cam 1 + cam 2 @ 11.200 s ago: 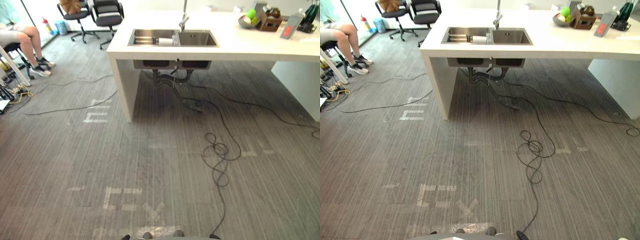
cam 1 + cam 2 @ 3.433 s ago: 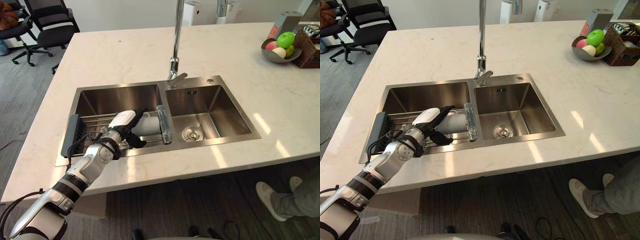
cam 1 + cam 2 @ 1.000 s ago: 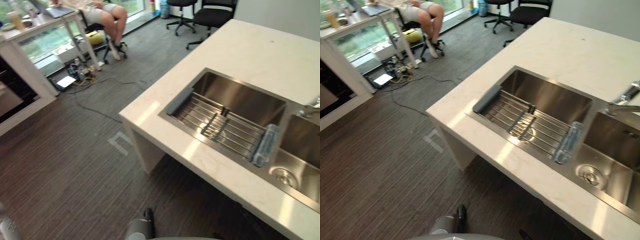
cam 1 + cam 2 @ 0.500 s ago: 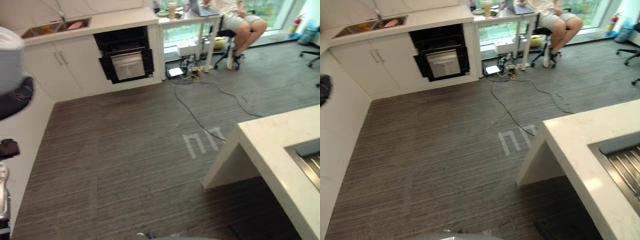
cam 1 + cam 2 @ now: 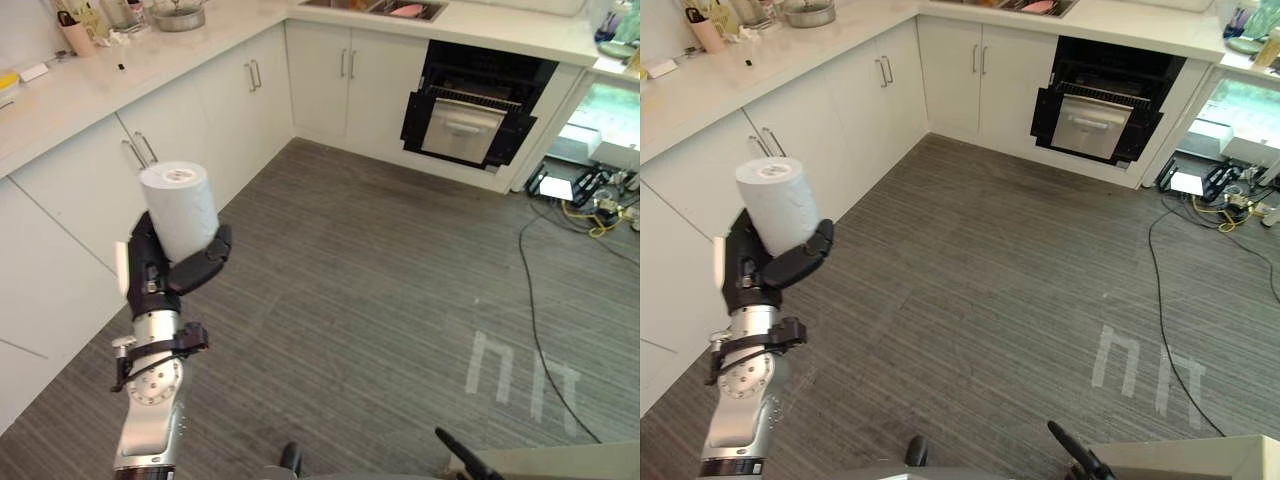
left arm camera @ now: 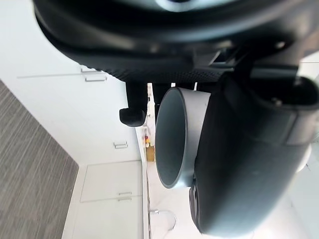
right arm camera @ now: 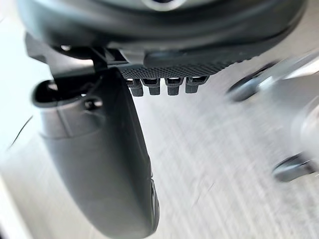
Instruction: Walk over to the sink, pick up the cup, carry it to the dishwasher, place the cup inside the dishwasher, then close the dishwasher door
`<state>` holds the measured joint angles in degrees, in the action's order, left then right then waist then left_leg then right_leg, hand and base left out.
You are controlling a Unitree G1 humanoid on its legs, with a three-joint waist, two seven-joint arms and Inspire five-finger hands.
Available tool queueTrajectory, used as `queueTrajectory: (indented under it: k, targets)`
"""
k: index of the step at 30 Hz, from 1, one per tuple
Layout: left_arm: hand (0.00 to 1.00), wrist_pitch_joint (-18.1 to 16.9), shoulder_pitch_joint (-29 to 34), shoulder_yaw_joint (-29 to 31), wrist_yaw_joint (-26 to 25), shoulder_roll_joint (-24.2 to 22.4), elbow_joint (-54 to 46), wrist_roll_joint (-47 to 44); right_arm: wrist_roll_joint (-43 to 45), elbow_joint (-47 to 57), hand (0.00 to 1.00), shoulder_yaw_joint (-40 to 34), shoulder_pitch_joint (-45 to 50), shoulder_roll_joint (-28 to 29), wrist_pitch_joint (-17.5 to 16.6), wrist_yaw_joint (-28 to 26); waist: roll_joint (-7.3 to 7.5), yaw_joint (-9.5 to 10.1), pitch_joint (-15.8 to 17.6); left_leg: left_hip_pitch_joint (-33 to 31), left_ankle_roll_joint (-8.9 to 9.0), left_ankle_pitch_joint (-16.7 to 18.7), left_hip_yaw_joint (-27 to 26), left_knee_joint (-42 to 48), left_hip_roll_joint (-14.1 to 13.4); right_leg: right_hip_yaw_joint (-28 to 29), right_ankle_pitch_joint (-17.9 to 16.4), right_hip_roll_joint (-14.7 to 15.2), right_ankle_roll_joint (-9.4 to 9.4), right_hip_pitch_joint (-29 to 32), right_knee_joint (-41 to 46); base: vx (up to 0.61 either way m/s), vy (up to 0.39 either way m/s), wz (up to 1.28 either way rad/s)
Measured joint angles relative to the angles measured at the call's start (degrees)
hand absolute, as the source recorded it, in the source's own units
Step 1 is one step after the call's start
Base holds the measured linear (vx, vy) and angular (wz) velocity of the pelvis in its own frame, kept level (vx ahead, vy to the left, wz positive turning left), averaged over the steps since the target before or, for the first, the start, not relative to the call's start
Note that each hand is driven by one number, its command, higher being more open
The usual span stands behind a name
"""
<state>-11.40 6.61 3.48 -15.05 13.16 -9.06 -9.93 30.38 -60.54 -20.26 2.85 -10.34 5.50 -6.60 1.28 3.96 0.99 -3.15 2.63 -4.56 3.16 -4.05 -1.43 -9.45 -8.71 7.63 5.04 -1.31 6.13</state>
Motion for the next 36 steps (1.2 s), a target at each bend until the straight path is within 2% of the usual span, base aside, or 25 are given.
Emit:
queueTrajectory:
  k: [2,3,11,14,15,17,18,19,20,21,22,23,24,25,26,27,29,30,31,33,34,35,36]
  targets:
    - [0.00,0.0,0.0,-1.0,0.0,-0.8,1.1,0.0,0.0,0.7,1.00,3.8,-1.6,0.3,0.2,0.0,-0.03,-0.02,0.0,0.3,0.20,-0.1,-1.8,-0.4,-0.2,0.6,0.7,-0.2,0.15,-0.1,-1.0,0.02,0.004,-0.19]
    - [0.00,-2.1,0.2,-2.9,-2.5,-1.4,7.7,1.1,1.9,-0.9,1.00,11.8,1.2,4.3,-3.3,-6.8,0.90,-3.71,0.9,0.7,0.32,-1.9,-5.5,-1.3,-0.5,-2.0,7.1,-0.3,0.60,-3.0,-9.2,0.00,0.006,-0.12]
    - [0.00,-2.1,0.3,-2.9,-1.9,-1.6,8.4,0.8,1.9,-1.2,1.00,11.6,3.1,4.4,-3.2,-7.2,0.64,-3.78,1.1,0.6,0.33,-1.9,-5.6,-1.2,-0.4,-2.0,7.8,-0.4,0.52,-3.2,-10.4,0.00,0.000,0.00]
    - [0.00,-2.2,0.6,-3.2,0.2,-3.2,10.8,-2.0,1.4,-1.3,1.00,8.0,5.1,4.9,-3.0,-7.4,0.35,-4.03,1.4,0.6,0.32,-1.8,-6.4,-0.8,-0.1,-2.6,7.7,0.1,0.68,-3.4,-10.1,-0.01,0.008,0.07]
    - [0.00,-2.1,0.7,-4.2,1.3,-4.6,11.6,-3.6,0.8,-1.8,1.00,6.5,6.3,5.0,-2.8,-7.5,0.38,-4.07,1.5,-0.3,-0.19,-0.8,-10.5,0.9,0.0,-3.4,6.6,0.9,0.79,-2.8,-7.7,-0.03,0.046,0.24]
    - [0.00,-2.1,1.5,-6.3,3.2,-7.1,11.6,-5.7,0.4,-2.1,1.00,3.8,7.0,4.5,-2.4,-7.6,1.15,-3.87,1.9,-3.1,-3.28,4.1,-15.9,8.1,0.5,-3.9,2.8,3.2,1.65,0.2,-0.1,-0.02,0.104,0.30]
    - [0.00,-2.0,1.8,-8.1,4.5,-7.6,11.7,-6.2,0.4,-2.9,1.00,2.4,7.6,4.2,-1.9,-7.5,1.36,-3.68,1.9,-4.1,-4.96,7.0,-18.1,11.9,1.1,-4.9,1.1,4.6,2.58,-0.2,1.4,0.05,0.156,0.48]
    - [0.00,-1.7,1.5,-10.3,6.6,-7.6,11.5,-6.4,0.4,-4.0,1.00,0.6,8.0,3.5,-1.8,-7.3,1.12,-3.45,2.9,-4.8,-6.12,11.3,-18.1,16.2,1.6,-7.1,-4.1,7.9,2.42,2.8,15.7,0.04,0.120,0.47]
    - [0.00,-1.6,1.5,-10.8,7.4,-7.8,11.7,-6.6,0.5,-4.3,1.00,-0.4,7.9,3.7,-2.1,-6.9,1.22,-3.51,4.0,-4.5,-6.64,12.9,-17.9,18.3,2.4,-7.1,-5.6,10.6,0.76,6.0,27.8,0.06,0.188,0.42]
    - [0.00,-0.9,2.2,-11.7,8.0,-7.4,12.3,-7.3,1.2,-4.5,1.00,-1.0,8.1,3.9,-2.1,-6.9,1.81,-3.64,4.3,-3.3,-7.14,14.1,-17.5,19.4,3.6,-6.4,-1.6,13.5,-5.62,11.2,41.7,0.03,0.161,0.31]
    - [0.00,-0.1,2.5,-12.6,8.0,-6.8,12.4,-8.2,2.6,-4.6,1.00,-1.1,8.0,4.4,-2.7,-6.9,1.55,-3.76,4.2,-2.1,-7.16,14.2,-16.9,18.1,4.1,-5.2,3.0,14.2,-6.68,13.2,45.8,0.14,0.200,0.34]
    - [0.00,0.1,2.5,-13.1,8.3,-6.4,12.4,-8.9,3.3,-4.6,1.00,-0.7,7.6,5.0,-3.9,-6.7,1.34,-3.88,4.0,0.0,-7.06,14.1,-16.8,14.8,4.4,-3.2,5.7,13.6,-6.06,14.8,47.3,0.25,0.113,0.29]
    - [0.00,0.0,2.2,-12.8,8.7,-6.0,12.3,-9.6,3.3,-4.4,1.00,0.2,7.3,5.4,-4.8,-6.6,1.29,-3.97,4.0,2.1,-7.32,13.3,-16.7,11.1,4.1,-2.4,3.3,11.3,-4.75,16.4,47.9,0.28,0.069,0.27]
    - [0.00,0.0,1.0,-12.6,8.7,-5.7,12.1,-9.8,3.4,-2.9,1.00,0.6,7.2,6.0,-6.0,-6.7,0.40,-3.95,4.8,2.5,-7.84,10.5,-15.1,10.4,3.0,-3.6,-0.7,8.1,-3.95,17.4,46.7,0.21,0.010,0.20]
    - [0.00,0.1,0.5,-12.5,8.6,-5.3,12.1,-9.8,3.4,-1.7,1.00,0.7,7.3,6.5,-6.4,-6.6,0.52,-4.00,4.9,3.1,-7.80,10.5,-14.8,10.3,3.0,-3.9,-1.9,7.1,-3.73,17.8,45.0,0.16,-0.033,0.23]
    - [0.00,0.2,-0.7,-12.8,8.6,-5.0,12.1,-9.8,3.4,2.2,1.00,2.0,7.8,7.1,-7.2,-6.5,0.29,-4.58,5.1,4.0,-7.92,10.8,-14.1,9.7,2.9,-5.1,-3.0,5.2,-3.36,18.9,39.7,0.19,-0.053,0.27]
    - [0.00,0.8,-3.6,-14.4,8.6,-5.1,12.0,-9.6,3.4,9.0,1.00,4.4,8.3,7.4,-7.6,-6.2,-0.12,-5.05,5.4,5.9,-7.92,12.5,-13.3,10.2,2.7,-5.7,-2.9,3.7,-2.95,21.4,30.6,0.20,-0.062,0.26]
    - [0.00,1.2,-5.0,-15.3,8.5,-5.1,11.7,-9.5,3.4,11.4,1.00,5.5,8.4,7.4,-8.0,-6.2,-0.29,-5.04,5.4,6.7,-7.92,13.8,-13.2,11.3,2.4,-5.6,-1.6,3.0,-1.81,22.0,24.4,0.27,-0.095,0.23]
    - [0.00,1.3,-6.2,-16.9,8.6,-5.1,10.2,-9.2,3.1,14.3,1.00,7.5,8.4,7.5,-9.0,-6.1,-0.33,-5.05,5.3,7.8,-7.01,17.1,-12.9,14.7,1.7,-5.8,2.3,2.0,-1.09,21.4,12.8,0.29,-0.109,0.23]
    - [0.00,1.2,-6.2,-17.6,9.1,-5.5,8.7,-9.2,2.7,15.8,1.00,8.8,8.5,7.5,-9.5,-6.0,0.26,-5.12,4.5,9.1,-5.59,21.4,-12.0,18.8,1.6,-5.6,4.7,2.1,-1.26,21.0,9.0,0.43,-0.204,0.25]
    - [0.00,1.1,-6.2,-17.7,9.2,-6.0,8.1,-9.1,2.0,16.7,1.00,9.4,9.1,7.5,-9.4,-5.3,0.58,-5.14,3.6,10.4,-4.98,25.1,-11.2,21.3,1.3,-4.2,7.2,2.1,-2.76,20.3,9.4,0.49,-0.255,0.23]
    - [0.00,1.0,-5.7,-17.5,9.0,-6.7,8.0,-9.1,2.0,16.7,1.00,9.4,9.1,7.5,-8.6,-4.3,-0.53,-4.96,2.7,11.6,-4.13,27.0,-11.0,21.9,0.0,-3.8,9.1,0.9,-4.18,20.3,11.9,0.66,-0.330,0.15]
    - [0.00,0.9,-4.2,-17.4,8.9,-7.4,7.8,-9.1,2.0,16.8,1.00,9.6,9.8,7.6,-7.5,-2.8,-2.45,-4.92,0.8,14.3,-3.72,27.5,-11.1,19.7,-2.0,-3.8,9.3,-1.1,-4.38,20.3,14.4,0.46,-0.216,0.06]
